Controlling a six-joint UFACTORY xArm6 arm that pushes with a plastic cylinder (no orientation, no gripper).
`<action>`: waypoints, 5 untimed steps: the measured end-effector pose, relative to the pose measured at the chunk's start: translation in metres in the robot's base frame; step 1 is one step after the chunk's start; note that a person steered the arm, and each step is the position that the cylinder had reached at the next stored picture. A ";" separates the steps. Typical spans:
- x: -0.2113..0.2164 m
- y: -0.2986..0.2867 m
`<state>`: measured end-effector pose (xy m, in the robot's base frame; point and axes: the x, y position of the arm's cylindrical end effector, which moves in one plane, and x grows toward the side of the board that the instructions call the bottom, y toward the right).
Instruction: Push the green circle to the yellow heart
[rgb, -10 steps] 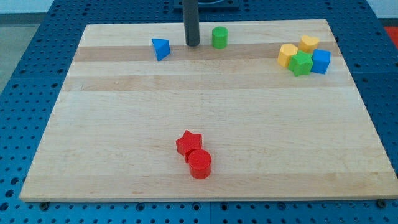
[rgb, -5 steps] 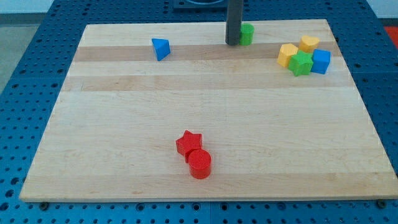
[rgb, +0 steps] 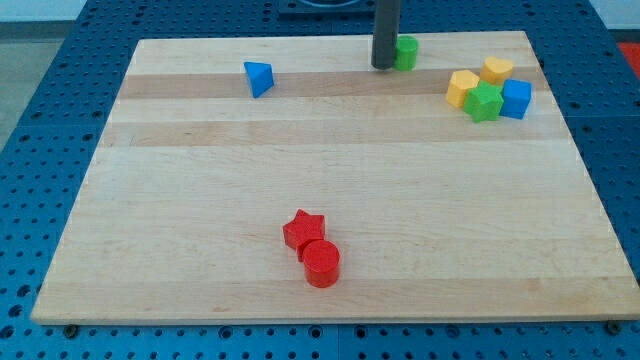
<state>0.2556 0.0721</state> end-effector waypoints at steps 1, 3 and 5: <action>-0.001 -0.015; -0.026 -0.007; -0.026 0.035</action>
<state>0.2301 0.1073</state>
